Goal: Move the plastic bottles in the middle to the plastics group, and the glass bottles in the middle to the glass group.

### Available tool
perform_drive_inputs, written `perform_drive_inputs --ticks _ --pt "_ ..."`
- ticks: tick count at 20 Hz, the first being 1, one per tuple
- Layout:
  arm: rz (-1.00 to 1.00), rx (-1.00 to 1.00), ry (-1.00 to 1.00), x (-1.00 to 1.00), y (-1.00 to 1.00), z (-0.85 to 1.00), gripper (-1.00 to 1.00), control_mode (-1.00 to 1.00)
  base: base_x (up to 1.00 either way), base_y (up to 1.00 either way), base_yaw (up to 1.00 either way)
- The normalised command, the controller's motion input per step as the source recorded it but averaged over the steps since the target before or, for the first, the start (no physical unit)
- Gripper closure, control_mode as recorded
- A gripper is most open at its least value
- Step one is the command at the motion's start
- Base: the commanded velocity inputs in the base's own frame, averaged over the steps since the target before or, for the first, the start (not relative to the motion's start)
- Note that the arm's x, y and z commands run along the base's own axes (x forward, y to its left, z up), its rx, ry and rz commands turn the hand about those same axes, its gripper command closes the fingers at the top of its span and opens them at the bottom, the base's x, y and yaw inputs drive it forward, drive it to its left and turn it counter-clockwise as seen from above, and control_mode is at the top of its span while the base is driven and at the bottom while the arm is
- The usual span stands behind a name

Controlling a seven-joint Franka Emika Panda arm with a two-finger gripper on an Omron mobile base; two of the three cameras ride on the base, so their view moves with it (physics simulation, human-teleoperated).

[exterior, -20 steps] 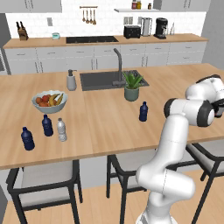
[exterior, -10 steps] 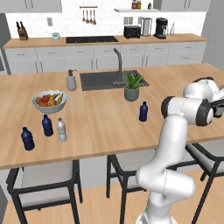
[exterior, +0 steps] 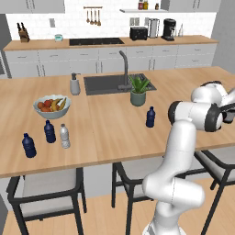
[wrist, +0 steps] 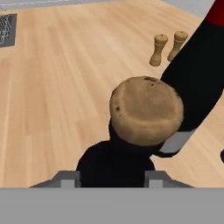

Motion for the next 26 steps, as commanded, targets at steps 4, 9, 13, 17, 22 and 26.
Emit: perform_drive_inputs --ticks 4,9,13,17,22,26 --pt "0.00 0.00 0.00 0.00 0.00 0.00 -1.00 -1.00 0.00 0.00 0.00" --pt "0.00 0.00 0.00 -0.03 0.00 0.08 -1.00 -1.00 0.00 0.00 0.00" --pt "0.00 0.00 0.00 -0.37 0.40 0.41 -1.00 -1.00 0.00 0.00 0.00" --pt "0.00 -0.04 0.00 -0.42 0.95 0.58 -1.00 -1.00 0.00 0.00 0.00" --pt "0.00 -0.07 0.03 -0.50 1.00 0.56 -1.00 -1.00 0.00 0.00 0.00" --pt "0.00 -0.06 0.11 -0.16 1.00 0.41 -1.00 -1.00 0.00 0.00 0.00"
